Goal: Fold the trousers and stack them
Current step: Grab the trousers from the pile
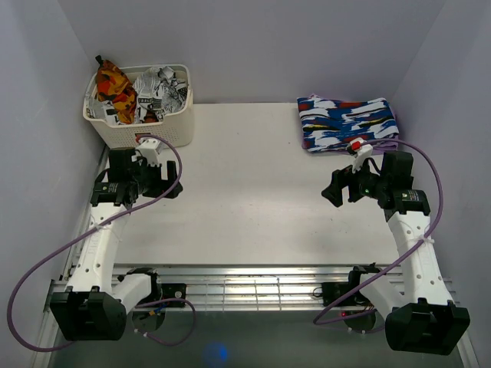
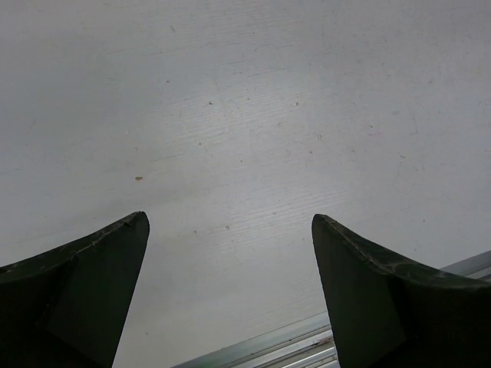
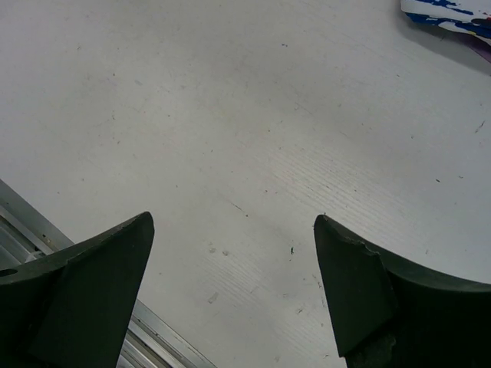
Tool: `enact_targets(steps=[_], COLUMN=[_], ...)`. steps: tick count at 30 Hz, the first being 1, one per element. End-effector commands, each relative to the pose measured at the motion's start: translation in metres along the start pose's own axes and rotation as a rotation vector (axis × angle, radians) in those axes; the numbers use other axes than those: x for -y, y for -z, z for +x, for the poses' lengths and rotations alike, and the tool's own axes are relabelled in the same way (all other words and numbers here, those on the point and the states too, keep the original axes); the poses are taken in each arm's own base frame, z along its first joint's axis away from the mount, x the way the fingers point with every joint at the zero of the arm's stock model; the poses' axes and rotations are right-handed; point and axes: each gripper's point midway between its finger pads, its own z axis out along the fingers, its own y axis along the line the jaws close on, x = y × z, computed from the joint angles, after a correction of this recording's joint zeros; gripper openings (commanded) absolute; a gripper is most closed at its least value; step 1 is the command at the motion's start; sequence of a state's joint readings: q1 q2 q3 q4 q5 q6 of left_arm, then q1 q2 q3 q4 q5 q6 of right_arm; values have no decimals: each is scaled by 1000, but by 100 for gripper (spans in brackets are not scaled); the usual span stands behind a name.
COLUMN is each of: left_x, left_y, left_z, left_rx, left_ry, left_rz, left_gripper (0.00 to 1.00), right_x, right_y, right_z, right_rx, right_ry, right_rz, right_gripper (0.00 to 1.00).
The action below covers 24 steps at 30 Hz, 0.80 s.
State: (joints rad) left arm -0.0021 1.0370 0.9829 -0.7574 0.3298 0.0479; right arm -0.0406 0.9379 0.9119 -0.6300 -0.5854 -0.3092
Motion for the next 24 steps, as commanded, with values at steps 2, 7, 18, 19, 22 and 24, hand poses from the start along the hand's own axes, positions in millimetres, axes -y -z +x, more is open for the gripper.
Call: enact_targets(steps=[2, 7, 18, 19, 22, 24], left_x=[2, -13, -88, -107, -134, -141], left_y=[20, 26, 55, 34, 17, 7], left_z=[-45, -107, -317, -320, -338, -347], left_rx=[135, 185, 545, 526, 569, 606], left_ry=[-34, 15, 127, 150, 176, 165], left_rz=[-24, -110, -252, -263, -256, -221], left_gripper=[98, 98, 98, 98, 98, 98], right_x=[-4, -2, 6, 8, 11, 12], right_y=[0, -2, -8, -9, -9, -10], right_z=[-4, -3, 1, 2, 3, 5], right_rx=[6, -7, -55, -63, -72, -79], right_ry=[21, 9, -22, -25, -27, -33], right_rz=[-30, -31, -19, -12, -2, 1], right_gripper=[90, 90, 90, 90, 90, 90])
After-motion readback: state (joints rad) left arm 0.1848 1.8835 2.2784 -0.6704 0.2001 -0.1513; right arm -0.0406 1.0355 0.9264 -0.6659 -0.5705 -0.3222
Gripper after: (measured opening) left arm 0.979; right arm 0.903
